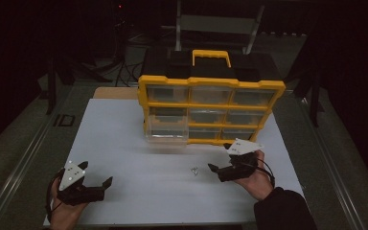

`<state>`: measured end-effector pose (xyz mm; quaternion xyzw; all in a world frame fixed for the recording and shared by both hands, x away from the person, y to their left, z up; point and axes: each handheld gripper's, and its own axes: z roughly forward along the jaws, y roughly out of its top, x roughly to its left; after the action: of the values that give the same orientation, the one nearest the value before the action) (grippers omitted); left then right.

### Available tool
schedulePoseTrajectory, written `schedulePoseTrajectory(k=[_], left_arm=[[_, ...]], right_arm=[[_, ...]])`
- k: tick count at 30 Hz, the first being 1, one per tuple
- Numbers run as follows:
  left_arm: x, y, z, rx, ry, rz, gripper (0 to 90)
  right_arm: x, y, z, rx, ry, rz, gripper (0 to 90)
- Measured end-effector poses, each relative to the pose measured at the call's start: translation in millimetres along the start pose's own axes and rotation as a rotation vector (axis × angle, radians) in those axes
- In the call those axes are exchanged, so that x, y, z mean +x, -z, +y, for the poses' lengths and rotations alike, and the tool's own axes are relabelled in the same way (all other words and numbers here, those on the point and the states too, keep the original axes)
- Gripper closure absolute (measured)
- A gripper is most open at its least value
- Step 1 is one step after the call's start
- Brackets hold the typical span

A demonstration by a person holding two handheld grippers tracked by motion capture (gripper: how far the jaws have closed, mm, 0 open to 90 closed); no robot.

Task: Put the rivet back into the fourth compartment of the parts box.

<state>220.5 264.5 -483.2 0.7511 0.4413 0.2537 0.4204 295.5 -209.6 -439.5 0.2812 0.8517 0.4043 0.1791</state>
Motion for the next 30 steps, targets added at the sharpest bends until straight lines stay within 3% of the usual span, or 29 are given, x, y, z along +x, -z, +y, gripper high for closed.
schedulePoseTrajectory(k=[3, 11, 13, 18, 20, 21, 24, 27, 30], left_arm=[[-0.2, -0.2, 0.2, 0.003, -0.004, -0.002, 0.2], [-0.5, -0.3, 0.1, 0.001, -0.005, -0.010, 0.2], [-0.7, -0.5, 0.1, 0.002, -0.006, -0.011, 0.2], [-1.2, -1.0, 0.3, 0.003, -0.010, -0.015, 0.2], [-1.4, -1.2, 0.3, 0.004, -0.011, -0.016, 0.3], [-1.4, -1.2, 0.3, 0.004, -0.011, -0.016, 0.2], [-1.3, -1.4, 0.3, 0.005, -0.011, -0.018, 0.2], [-1.4, -1.5, 0.3, 0.005, -0.011, -0.019, 0.2], [-1.5, -1.8, 0.2, 0.006, -0.013, -0.021, 0.2]], right_arm=[[5.1, -13.8, 19.0, 0.014, 0.031, 0.024, 9.9], [11.6, -34.6, 42.3, 0.087, 0.101, 0.052, 9.9], [14.2, -40.5, 45.4, 0.145, 0.130, 0.056, 9.9], [16.4, -45.8, 46.8, 0.223, 0.159, 0.060, 9.9], [16.6, -49.6, 47.1, 0.284, 0.181, 0.068, 9.9], [16.6, -49.6, 47.1, 0.284, 0.181, 0.068, 9.9], [16.4, -52.8, 48.6, 0.369, 0.220, 0.064, 9.9], [16.4, -53.9, 49.8, 0.407, 0.236, 0.060, 9.9], [15.4, -55.1, 51.8, 0.491, 0.266, 0.057, 9.9]])
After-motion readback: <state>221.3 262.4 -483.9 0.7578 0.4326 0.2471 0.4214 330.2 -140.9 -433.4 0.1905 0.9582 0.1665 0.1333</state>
